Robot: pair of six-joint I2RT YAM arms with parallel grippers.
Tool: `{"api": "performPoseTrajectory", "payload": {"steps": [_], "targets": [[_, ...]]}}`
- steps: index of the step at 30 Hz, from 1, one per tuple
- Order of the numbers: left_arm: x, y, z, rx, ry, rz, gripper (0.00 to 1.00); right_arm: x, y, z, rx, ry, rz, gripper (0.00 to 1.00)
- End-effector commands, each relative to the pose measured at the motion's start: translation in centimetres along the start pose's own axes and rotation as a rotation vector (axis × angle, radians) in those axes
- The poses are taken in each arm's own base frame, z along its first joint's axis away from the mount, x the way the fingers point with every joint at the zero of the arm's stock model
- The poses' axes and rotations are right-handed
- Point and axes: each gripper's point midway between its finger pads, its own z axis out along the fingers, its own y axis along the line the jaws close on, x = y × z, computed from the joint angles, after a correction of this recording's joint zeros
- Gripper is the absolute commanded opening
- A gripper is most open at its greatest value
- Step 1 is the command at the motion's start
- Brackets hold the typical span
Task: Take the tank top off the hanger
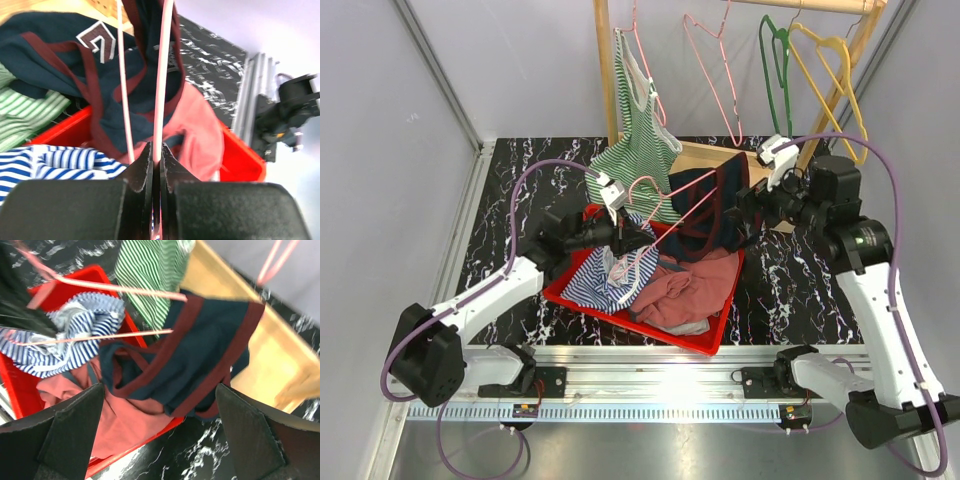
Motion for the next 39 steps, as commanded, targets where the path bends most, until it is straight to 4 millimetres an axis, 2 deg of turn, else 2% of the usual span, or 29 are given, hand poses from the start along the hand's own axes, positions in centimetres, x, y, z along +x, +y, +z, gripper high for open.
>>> {"api": "performPoseTrajectory", "payload": {"steps": [1,2,3,6,7,10,11,14,16,17,18,21,24,25,28,29,31,32,33,36,38,39], "targets": [[-2.6,-2.4,-0.6,0.090,-0.079,-0.031,0.00,1.4,-1.7,2.0,0.078,-0.004,0.103,0.99],[-2.9,-2.8,-0.7,0.103,-0.095,-0.040,0.00,1.3,-2.0,2.6,0.086,-0.025,0.113,0.98],[-2.9,-3.1,-0.8,0.120,-0.097,-0.044,0.00,2.5,-2.0,3.3,0.084,-0.007,0.147,0.97],[-3.0,-3.8,-1.0,0.148,-0.111,-0.067,0.00,2.7,-1.8,4.9,0.053,-0.033,0.182,0.94],[-2.7,-4.0,-1.1,0.158,-0.106,-0.073,0.00,3.5,-1.5,5.7,0.032,-0.019,0.208,0.93],[-2.6,-4.4,-1.3,0.175,-0.109,-0.083,0.00,3.4,-1.6,7.3,0.006,-0.033,0.252,0.87],[-2.6,-4.5,-1.3,0.177,-0.109,-0.083,0.00,3.5,-1.7,7.5,0.010,-0.028,0.255,0.72],[-2.4,-4.5,-1.6,0.168,-0.113,-0.079,0.00,3.5,-2.5,7.9,0.042,-0.013,0.260,0.54],[-2.4,-4.6,-1.8,0.167,-0.117,-0.070,0.00,3.5,-2.6,7.9,0.047,-0.012,0.258,0.28],[-2.2,-4.6,-1.8,0.162,-0.108,-0.070,0.00,3.6,-2.7,7.8,0.051,-0.009,0.255,0.19],[-2.1,-4.2,-1.8,0.144,-0.104,-0.067,0.00,3.4,-2.8,7.6,0.058,-0.010,0.247,0.02],[-1.7,-3.3,-2.0,0.083,-0.079,-0.037,0.00,3.1,-3.8,6.5,0.130,-0.008,0.210,0.00],[-1.5,-2.6,-2.7,0.017,-0.047,0.010,0.00,2.6,-5.9,4.5,0.261,-0.023,0.173,0.00],[-1.8,-2.5,-2.9,0.007,-0.043,0.030,0.00,2.7,-7.2,3.7,0.330,-0.019,0.173,0.00],[-2.1,-2.3,-4.3,-0.044,-0.018,0.127,0.00,3.2,-9.2,2.3,0.436,-0.015,0.167,0.00],[-1.7,-2.6,-5.1,-0.058,0.007,0.132,0.00,3.6,-9.5,2.1,0.452,-0.006,0.165,0.00],[-2.2,-2.6,-5.9,-0.095,0.010,0.160,0.00,4.0,-9.9,1.8,0.471,0.004,0.152,0.00],[-1.8,-2.4,-6.5,-0.110,0.035,0.205,0.00,4.3,-9.8,1.8,0.464,0.014,0.144,0.00],[-2.4,-2.6,-7.3,-0.128,0.021,0.238,0.00,4.6,-9.5,1.8,0.445,0.027,0.118,0.00],[-2.8,-2.9,-8.8,-0.166,0.012,0.303,0.00,5.6,-7.0,2.7,0.282,0.071,0.039,0.00],[-2.8,-2.9,-9.3,-0.182,0.008,0.326,0.00,6.2,-4.5,3.1,0.134,0.086,0.014,0.00],[-2.9,-2.8,-9.5,-0.191,0.003,0.333,0.00,6.3,-3.9,3.2,0.099,0.088,0.004,0.07]]}}
